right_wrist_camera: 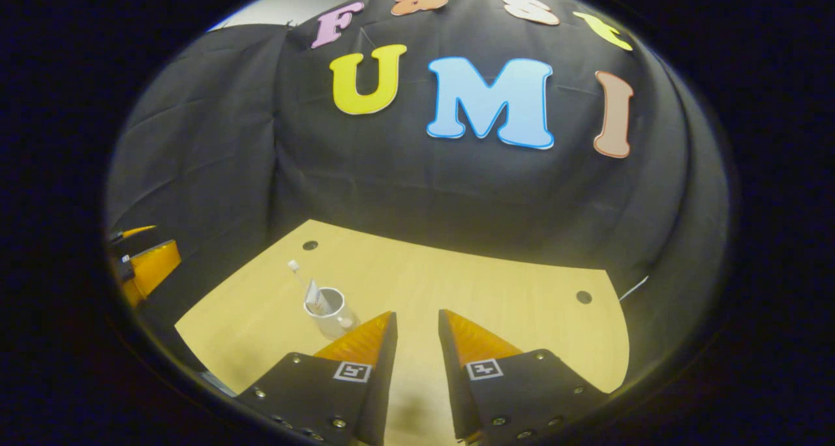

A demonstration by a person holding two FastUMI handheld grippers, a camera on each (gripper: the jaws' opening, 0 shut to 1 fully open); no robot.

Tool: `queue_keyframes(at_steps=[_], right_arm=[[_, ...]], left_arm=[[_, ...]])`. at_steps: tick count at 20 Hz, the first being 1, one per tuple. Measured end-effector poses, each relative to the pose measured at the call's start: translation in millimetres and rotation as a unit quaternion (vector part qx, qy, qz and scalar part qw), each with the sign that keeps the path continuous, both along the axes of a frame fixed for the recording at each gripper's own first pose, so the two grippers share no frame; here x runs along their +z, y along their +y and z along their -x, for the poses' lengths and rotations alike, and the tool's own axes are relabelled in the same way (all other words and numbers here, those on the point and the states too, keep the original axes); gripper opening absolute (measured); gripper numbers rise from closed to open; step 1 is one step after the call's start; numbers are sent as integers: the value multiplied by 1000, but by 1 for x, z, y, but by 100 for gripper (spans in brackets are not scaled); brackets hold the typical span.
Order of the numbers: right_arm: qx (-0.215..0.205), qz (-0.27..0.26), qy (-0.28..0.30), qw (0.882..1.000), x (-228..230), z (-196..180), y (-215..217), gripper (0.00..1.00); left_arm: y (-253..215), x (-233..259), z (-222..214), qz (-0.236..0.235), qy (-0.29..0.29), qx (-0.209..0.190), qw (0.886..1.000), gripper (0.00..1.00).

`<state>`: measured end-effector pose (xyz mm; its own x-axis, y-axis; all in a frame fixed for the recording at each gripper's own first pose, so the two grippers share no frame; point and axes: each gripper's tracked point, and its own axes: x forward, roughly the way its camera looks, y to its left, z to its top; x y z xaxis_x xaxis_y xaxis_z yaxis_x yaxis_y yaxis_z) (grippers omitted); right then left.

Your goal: Put the toothbrush and toothpaste on the desktop into the cup, then pick up the cup and place it on the coaster on the desktop.

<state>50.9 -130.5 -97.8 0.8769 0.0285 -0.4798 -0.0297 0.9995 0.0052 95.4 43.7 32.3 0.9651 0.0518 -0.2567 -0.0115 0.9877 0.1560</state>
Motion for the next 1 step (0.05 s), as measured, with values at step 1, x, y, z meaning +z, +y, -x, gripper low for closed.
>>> queue_keyframes(at_steps=[1], right_arm=[[-6,5,-15,1000,7,3,-3,36]], left_arm=[[-6,8,-6,1,-9,-6,1000,98]])
